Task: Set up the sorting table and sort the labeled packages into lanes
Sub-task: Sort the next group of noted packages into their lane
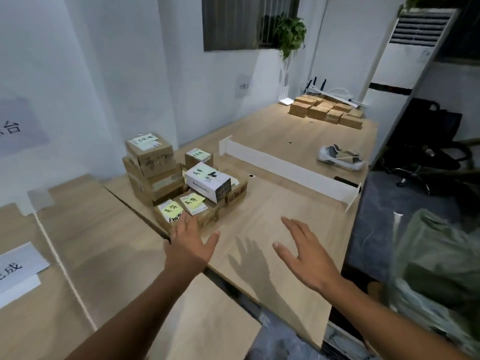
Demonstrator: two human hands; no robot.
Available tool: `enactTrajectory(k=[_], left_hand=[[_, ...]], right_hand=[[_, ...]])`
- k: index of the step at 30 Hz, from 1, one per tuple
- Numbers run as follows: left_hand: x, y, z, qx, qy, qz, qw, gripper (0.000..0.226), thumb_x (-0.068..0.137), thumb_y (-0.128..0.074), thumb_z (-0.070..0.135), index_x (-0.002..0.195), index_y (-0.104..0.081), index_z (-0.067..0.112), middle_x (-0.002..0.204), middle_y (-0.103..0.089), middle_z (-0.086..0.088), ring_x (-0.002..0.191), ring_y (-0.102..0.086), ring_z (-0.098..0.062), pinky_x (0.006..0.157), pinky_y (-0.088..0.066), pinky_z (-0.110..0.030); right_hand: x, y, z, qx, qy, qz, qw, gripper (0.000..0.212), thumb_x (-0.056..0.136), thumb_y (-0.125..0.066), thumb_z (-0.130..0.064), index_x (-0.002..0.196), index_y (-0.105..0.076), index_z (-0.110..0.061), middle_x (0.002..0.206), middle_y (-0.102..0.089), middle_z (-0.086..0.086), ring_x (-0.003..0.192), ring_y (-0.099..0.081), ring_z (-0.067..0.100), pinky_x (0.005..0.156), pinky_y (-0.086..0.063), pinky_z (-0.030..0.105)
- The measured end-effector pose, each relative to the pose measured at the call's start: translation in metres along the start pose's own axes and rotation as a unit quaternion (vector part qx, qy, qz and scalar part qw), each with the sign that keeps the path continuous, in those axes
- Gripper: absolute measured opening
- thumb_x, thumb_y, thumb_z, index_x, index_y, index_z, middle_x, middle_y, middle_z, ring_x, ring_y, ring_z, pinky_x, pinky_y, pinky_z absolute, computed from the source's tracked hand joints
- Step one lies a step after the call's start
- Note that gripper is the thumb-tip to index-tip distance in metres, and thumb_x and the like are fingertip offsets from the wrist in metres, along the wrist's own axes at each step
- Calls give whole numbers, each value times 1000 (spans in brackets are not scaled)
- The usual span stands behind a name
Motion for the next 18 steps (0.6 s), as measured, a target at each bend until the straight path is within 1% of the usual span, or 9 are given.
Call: enactTrajectory(k=[2, 6, 8, 10, 12, 13, 15, 16, 18], left_hand=[[29, -11, 12, -10, 30, 15, 999, 78, 92, -55, 64, 153, -38, 17, 164, -26, -10, 150, -26, -32, 117, -33, -56], [81, -30, 15, -74, 81, 31, 993, 78, 94, -55, 60, 155, -34, 16, 161, -32, -9, 146, -32, -30, 115, -37, -53], [108, -39, 6, -98, 105, 50, 988, 78, 96, -55, 58, 156, -29, 17, 163, -28, -7, 147, -30, -29, 116, -36, -52], [142, -53, -7, -94, 141, 57, 984, 80, 97, -53, 58, 159, -24, 15, 166, -22, -7, 151, -24, -29, 120, -29, -49], [179, -70, -21, -103, 172, 61, 978, 79, 98, -53, 58, 157, -28, 13, 163, -26, -10, 148, -29, -29, 115, -32, -44], [197, -79, -26, -116, 177, 67, 975, 74, 97, -54, 58, 153, -34, 12, 157, -34, -12, 142, -37, -28, 108, -37, -41], [234, -97, -35, -146, 188, 76, 968, 67, 96, -56, 57, 143, -43, 12, 144, -45, -11, 130, -46, -27, 95, -40, -36], [250, -107, -39, -160, 201, 75, 964, 68, 95, -57, 57, 143, -42, 11, 144, -45, -11, 130, -46, -28, 95, -40, -37], [278, -125, -46, -180, 232, 73, 953, 77, 94, -58, 59, 148, -38, 9, 151, -42, -13, 136, -42, -30, 103, -40, -42]], right_hand=[[40, 2, 17, -2, 24, -31, 999, 78, 92, -34, -75, 159, -19, -39, 164, -24, -7, 149, -25, 12, 121, -28, 36], [127, 2, 32, 13, 60, -60, 996, 71, 97, -46, -62, 158, -24, -35, 160, -30, -8, 145, -32, 10, 117, -30, 31], [175, -8, 30, 26, 83, -78, 993, 69, 98, -49, -59, 158, -26, -34, 158, -31, -9, 143, -33, 8, 112, -30, 25], [227, -27, 29, 30, 109, -108, 988, 67, 98, -52, -55, 157, -25, -36, 157, -31, -11, 141, -33, 3, 107, -29, 21], [279, -51, 28, 48, 119, -133, 983, 67, 99, -55, -51, 157, -25, -37, 157, -31, -11, 139, -35, 2, 108, -32, 23], [302, -63, 27, 63, 116, -141, 981, 67, 99, -56, -50, 157, -26, -36, 156, -32, -10, 138, -36, 3, 110, -35, 27], [349, -88, 25, 95, 102, -150, 979, 66, 98, -58, -48, 156, -29, -35, 154, -35, -10, 137, -39, 5, 112, -39, 34], [372, -101, 23, 106, 95, -154, 978, 66, 97, -59, -47, 155, -31, -35, 153, -36, -10, 137, -40, 6, 112, -39, 36], [414, -128, 19, 114, 90, -173, 974, 67, 96, -61, -47, 155, -32, -33, 153, -37, -9, 138, -41, 9, 112, -39, 37]])
Point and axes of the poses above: each hand's wrist, its own x-axis towards the middle knuckle, its own y-axis out of the back of the hand, z = x × y, the point moved 6 cm from there along x, towards the middle knuckle
